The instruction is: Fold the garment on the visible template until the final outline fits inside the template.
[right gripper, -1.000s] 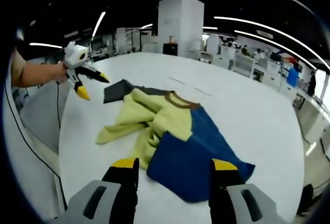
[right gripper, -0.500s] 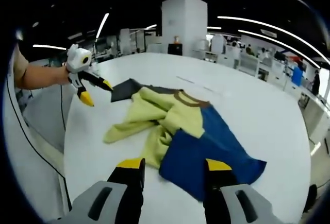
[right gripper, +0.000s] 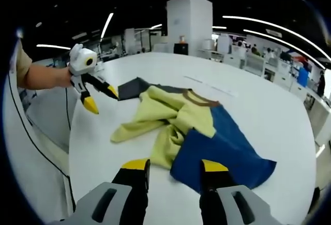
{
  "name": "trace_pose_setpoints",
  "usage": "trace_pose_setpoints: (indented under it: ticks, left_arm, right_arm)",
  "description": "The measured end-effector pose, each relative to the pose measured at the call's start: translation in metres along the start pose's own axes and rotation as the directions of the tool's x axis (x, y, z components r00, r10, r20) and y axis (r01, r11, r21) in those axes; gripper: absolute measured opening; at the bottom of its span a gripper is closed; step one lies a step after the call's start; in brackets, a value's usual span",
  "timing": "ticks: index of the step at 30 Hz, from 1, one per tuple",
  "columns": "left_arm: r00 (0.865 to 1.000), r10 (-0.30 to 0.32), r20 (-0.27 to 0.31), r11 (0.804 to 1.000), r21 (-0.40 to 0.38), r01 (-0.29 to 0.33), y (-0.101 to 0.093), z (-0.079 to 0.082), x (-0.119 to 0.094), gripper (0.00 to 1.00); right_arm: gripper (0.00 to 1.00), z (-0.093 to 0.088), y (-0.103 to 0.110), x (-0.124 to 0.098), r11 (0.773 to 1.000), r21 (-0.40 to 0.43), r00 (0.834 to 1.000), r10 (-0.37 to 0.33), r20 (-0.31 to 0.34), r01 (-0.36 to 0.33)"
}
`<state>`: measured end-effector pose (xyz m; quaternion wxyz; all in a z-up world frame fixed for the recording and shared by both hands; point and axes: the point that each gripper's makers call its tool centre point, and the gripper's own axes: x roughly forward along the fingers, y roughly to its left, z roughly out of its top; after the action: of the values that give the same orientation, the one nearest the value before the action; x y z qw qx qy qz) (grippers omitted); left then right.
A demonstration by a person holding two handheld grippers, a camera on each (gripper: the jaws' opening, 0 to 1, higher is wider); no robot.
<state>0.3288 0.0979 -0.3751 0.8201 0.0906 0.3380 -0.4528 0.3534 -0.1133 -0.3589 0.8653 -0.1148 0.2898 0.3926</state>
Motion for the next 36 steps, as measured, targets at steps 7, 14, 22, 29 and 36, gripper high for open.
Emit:
trace_pose_setpoints:
  ticks: [7, 14, 22, 29, 36]
  left_arm:
    - [0.999, -0.041, -0.017, 0.999, 0.002, 0.041, -0.011, -0.004, 0.012, 0.43]
    - [0.997, -0.066, -0.031, 0.998, 0.014, 0.066, -0.022, -0.005, 0.022, 0.4]
    - [0.995, -0.088, -0.035, 0.996, 0.009, 0.088, -0.032, -0.004, 0.033, 0.38]
    - [0.994, -0.096, -0.05, 0.995, 0.0, 0.096, -0.038, -0.01, 0.042, 0.36]
    - [0.993, -0.115, -0.025, 0.992, -0.062, 0.113, -0.045, -0.008, 0.05, 0.33]
  right_arm:
    - [0.33, -0.003, 0.005, 0.004, 1.0, -0.001, 1.0, 0.016, -0.007, -0.017]
    - [0.3, -0.009, 0.011, 0.011, 0.999, 0.002, 0.999, 0.033, -0.02, -0.033]
    - [0.29, -0.014, 0.02, 0.019, 0.998, 0.001, 0.998, 0.056, -0.036, -0.056]
    - [0.28, -0.016, 0.025, 0.025, 0.998, -0.011, 0.997, 0.067, -0.047, -0.068]
    - [0.27, -0.02, 0.03, 0.03, 0.997, -0.019, 0.995, 0.079, -0.059, -0.08]
